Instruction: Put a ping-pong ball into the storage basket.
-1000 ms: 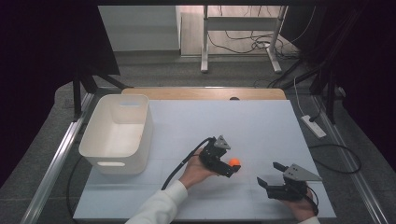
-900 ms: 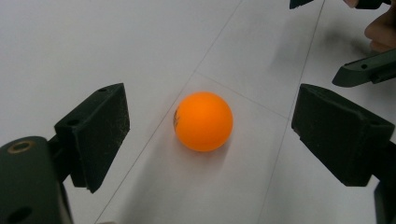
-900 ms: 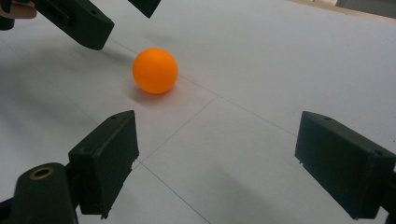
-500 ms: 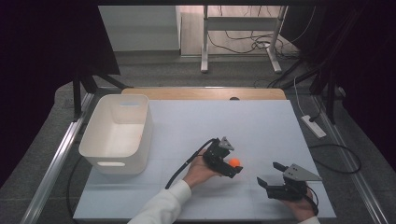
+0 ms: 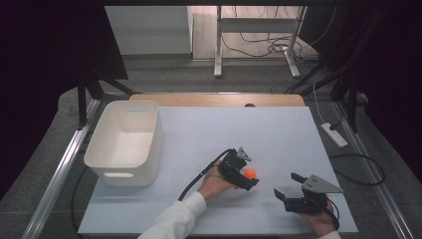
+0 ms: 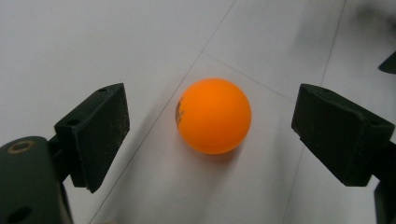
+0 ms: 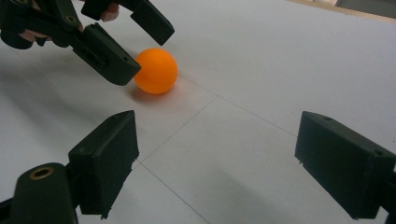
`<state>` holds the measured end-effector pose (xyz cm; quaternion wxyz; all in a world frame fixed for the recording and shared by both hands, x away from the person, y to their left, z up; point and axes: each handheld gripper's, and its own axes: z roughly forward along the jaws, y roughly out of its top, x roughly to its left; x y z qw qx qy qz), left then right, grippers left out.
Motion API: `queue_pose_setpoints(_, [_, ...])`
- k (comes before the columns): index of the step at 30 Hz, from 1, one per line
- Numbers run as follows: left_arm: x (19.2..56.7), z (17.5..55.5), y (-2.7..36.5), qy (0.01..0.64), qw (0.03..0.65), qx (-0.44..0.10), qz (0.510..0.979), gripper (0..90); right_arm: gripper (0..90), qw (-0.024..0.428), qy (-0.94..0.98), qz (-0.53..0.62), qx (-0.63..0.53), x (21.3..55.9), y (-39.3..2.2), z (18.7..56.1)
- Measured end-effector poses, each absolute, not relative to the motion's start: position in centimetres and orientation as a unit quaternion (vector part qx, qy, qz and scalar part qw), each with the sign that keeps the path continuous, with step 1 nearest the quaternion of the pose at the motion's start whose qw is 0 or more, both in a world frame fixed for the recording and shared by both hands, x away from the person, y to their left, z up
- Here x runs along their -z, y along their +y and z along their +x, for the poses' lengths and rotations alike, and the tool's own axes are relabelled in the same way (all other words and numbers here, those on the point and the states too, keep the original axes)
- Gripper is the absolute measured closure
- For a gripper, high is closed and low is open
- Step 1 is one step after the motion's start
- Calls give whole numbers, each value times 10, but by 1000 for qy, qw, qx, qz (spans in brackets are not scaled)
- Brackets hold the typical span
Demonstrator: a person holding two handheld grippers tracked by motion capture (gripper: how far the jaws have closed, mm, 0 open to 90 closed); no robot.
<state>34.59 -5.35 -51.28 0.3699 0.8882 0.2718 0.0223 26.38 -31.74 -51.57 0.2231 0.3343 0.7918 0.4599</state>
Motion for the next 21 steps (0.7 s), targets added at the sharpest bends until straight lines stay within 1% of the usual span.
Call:
queue_pose_setpoints(7, [517, 348, -56, 274, 365, -20, 890, 128, 132, 223, 792, 334, -460, 516, -318, 264])
queue_pose_setpoints(13, [520, 348, -59, 272, 362, -23, 891, 149, 132, 223, 792, 334, -460, 516, -318, 264])
queue_pose_setpoints(14, [520, 347, -59, 271, 360, -22, 893, 166, 132, 223, 792, 334, -460, 516, -318, 264])
queue_pose_setpoints(15, [520, 347, -59, 267, 360, -21, 893, 220, 132, 223, 792, 333, -460, 516, -318, 264])
queue_pose_setpoints(17, [520, 346, -59, 266, 362, -19, 893, 270, 132, 224, 792, 333, -460, 516, -318, 264])
queue_pose_setpoints(18, [520, 346, -59, 264, 362, -18, 894, 270, 132, 223, 792, 333, -460, 516, -318, 264])
queue_pose_setpoints(19, [520, 346, -59, 263, 362, -18, 894, 307, 132, 224, 792, 334, -460, 516, -318, 264])
queue_pose_setpoints(21, [520, 347, -58, 262, 362, -17, 894, 344, 132, 223, 792, 333, -461, 516, -318, 264])
